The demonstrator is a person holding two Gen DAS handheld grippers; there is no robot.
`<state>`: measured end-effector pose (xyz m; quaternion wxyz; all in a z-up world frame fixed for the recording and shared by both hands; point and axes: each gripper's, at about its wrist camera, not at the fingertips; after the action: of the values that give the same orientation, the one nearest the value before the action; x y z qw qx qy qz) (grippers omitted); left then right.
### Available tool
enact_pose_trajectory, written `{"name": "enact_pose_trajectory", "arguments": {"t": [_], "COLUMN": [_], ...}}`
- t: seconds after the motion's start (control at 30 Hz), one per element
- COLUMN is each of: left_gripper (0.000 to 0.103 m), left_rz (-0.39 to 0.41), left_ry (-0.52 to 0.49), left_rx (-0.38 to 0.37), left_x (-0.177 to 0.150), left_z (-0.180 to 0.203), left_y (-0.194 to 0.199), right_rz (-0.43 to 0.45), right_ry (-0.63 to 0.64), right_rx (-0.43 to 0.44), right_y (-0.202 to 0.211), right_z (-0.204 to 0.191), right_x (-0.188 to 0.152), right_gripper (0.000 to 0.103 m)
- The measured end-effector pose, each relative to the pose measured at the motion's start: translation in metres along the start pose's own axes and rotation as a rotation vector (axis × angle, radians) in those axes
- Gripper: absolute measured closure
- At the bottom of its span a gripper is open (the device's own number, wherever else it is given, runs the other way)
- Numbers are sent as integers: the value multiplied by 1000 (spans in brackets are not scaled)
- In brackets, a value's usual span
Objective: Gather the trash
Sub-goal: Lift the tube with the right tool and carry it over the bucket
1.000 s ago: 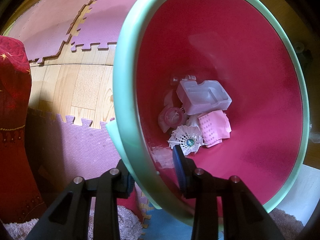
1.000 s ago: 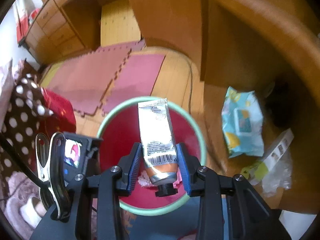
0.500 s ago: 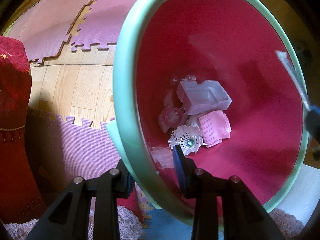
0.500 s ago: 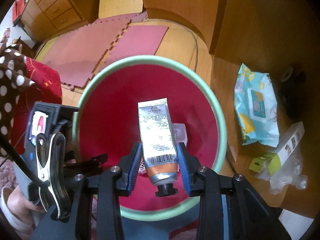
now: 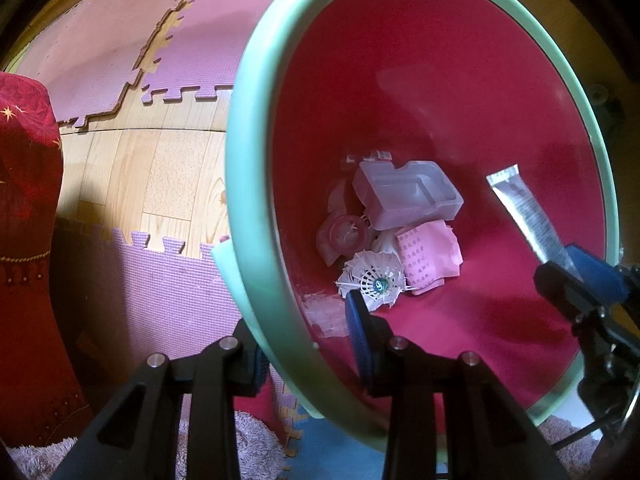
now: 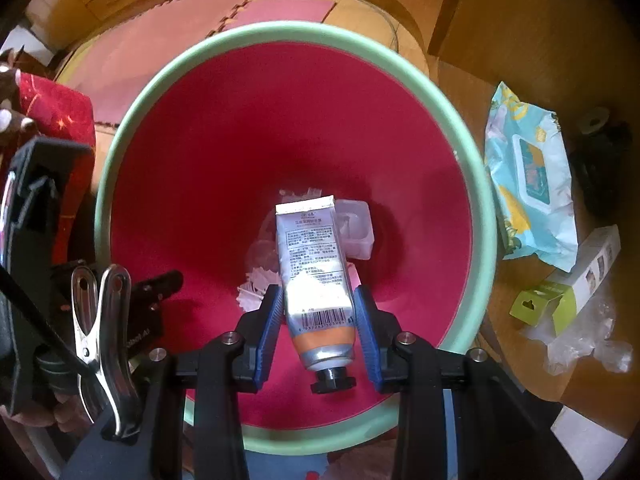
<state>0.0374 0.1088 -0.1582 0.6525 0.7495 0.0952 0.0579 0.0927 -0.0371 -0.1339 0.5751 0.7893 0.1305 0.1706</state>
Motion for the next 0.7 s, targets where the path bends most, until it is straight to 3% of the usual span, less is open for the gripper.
{"name": "enact_pose_trajectory", "arguments": {"t": [0.7], "left_gripper": [67], "left_rz": [-1], "left_ry": [1], "left_rx": [-2], "left_x": [0], "left_z": [0], "left_y": [0], "right_rz": [-1], "right_ry": [-17], "right_rx": [-16], "right_y": [-9], "right_z": [2], "right_x": [-3], "right_gripper": [66]}}
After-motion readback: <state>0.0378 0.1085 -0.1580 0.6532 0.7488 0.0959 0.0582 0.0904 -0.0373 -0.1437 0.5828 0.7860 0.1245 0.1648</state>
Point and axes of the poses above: each gripper's, at about its wrist camera, not at the fingertips, and y roughly against the way its jaws point, z to its right, x to its top, and after that the axes turned 11 degrees about x, right-handed
